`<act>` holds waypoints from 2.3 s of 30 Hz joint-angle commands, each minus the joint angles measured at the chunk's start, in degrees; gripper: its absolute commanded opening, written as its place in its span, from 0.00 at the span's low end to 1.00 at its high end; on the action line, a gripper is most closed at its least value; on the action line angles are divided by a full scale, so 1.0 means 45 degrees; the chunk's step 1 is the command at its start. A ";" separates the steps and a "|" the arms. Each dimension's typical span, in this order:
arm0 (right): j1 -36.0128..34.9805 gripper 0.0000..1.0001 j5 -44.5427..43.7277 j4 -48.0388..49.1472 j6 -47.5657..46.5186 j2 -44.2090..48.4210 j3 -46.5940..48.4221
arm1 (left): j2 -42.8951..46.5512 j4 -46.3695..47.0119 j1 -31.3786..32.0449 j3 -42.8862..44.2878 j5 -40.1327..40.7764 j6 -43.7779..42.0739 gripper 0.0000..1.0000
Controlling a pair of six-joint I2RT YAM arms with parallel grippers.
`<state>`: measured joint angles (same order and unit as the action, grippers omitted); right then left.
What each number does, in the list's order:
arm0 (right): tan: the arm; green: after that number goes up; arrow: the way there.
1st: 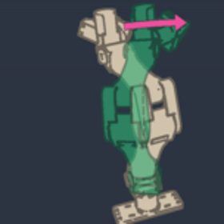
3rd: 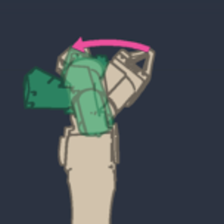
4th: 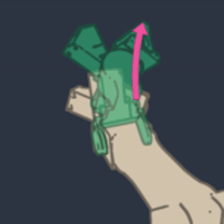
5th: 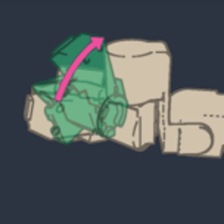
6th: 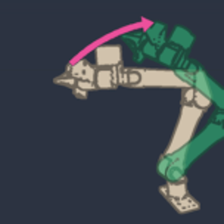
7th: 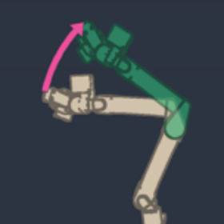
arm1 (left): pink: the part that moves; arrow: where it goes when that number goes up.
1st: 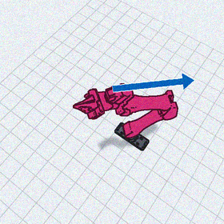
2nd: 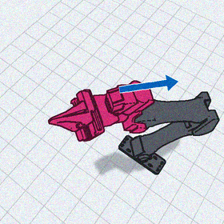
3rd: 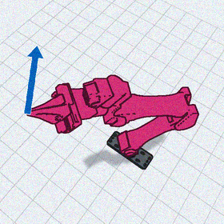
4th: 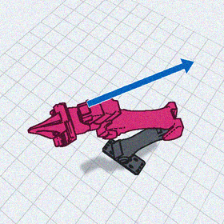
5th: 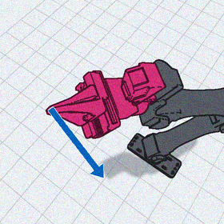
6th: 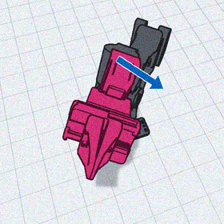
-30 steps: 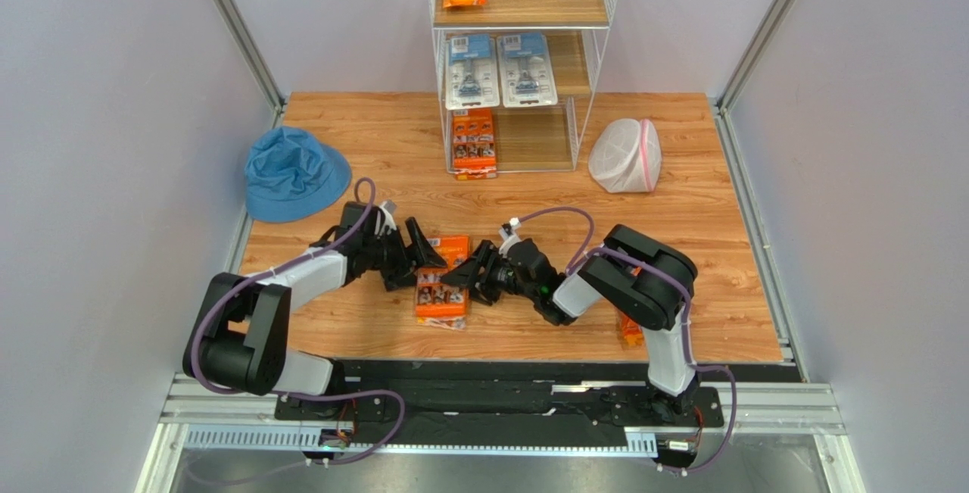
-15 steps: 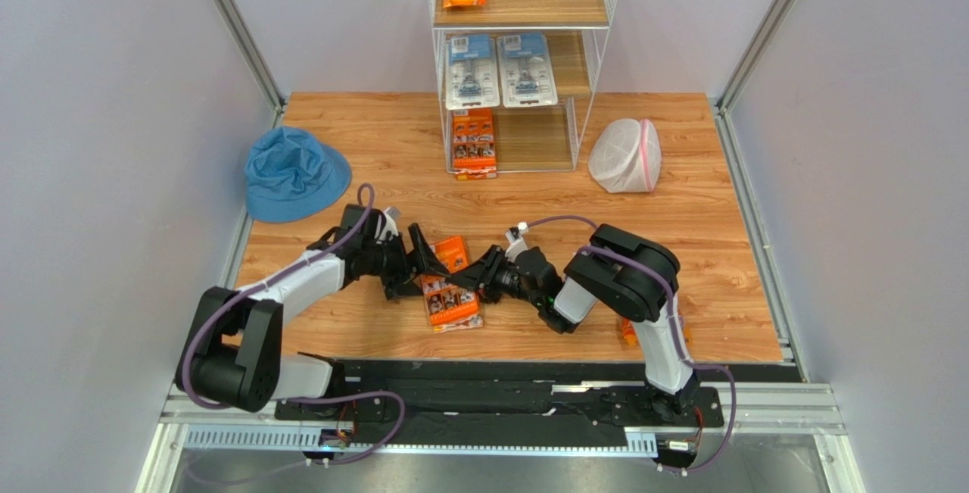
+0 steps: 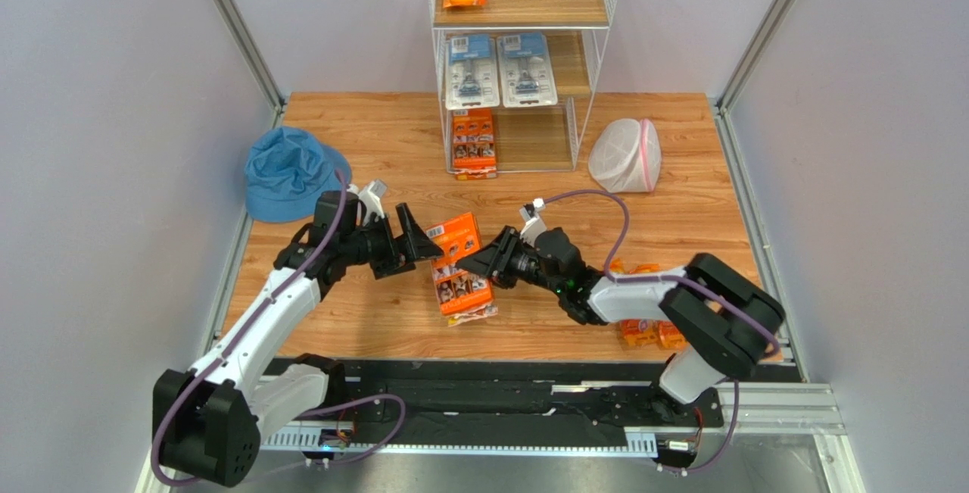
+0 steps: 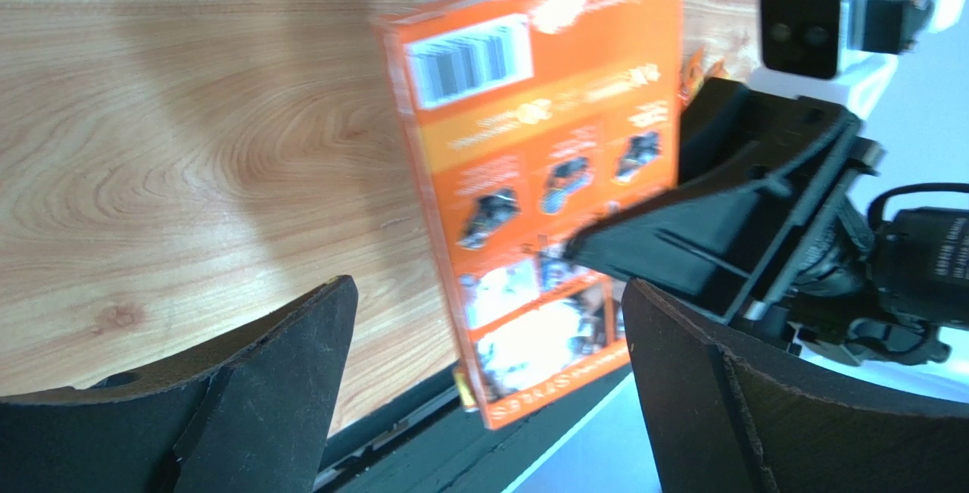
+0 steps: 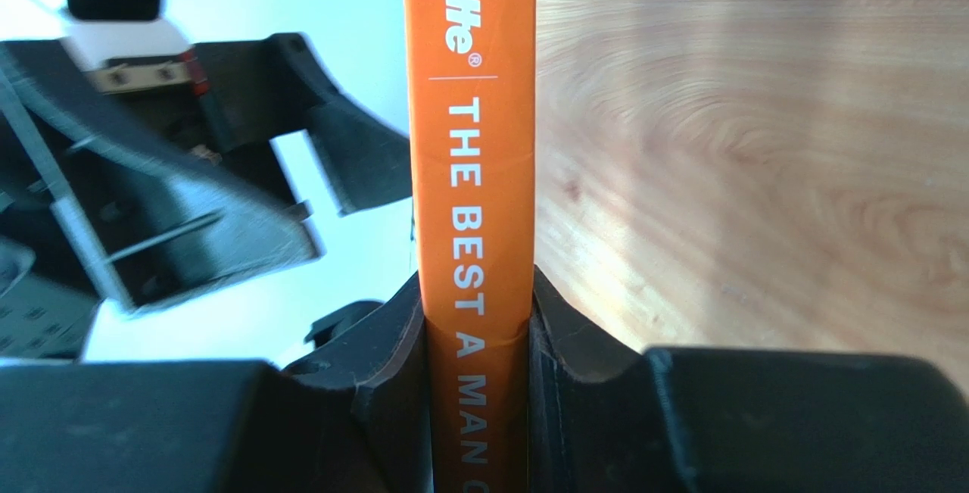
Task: Place and organize the shaving razors onto the shelf
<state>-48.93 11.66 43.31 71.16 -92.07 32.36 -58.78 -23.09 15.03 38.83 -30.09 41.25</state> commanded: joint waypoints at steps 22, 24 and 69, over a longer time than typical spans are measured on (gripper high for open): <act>-0.0338 0.22 0.0748 -0.3219 -0.0754 0.6574 -0.0844 | 0.1697 0.6089 0.1444 -0.1500 -0.4097 0.1907 0.93; -0.0436 0.23 0.0846 -0.3179 -0.0851 0.6515 -0.0688 | 0.1579 0.6011 0.1524 -0.1403 -0.3959 0.1868 0.91; -0.1178 0.86 -0.2552 -0.6344 -0.0636 1.4034 -0.4495 | -0.0569 1.2299 0.1934 -0.1168 -0.4545 0.5696 0.00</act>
<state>-53.93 1.69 10.41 68.29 -30.96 12.34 -60.93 25.43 23.86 32.08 -49.08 64.79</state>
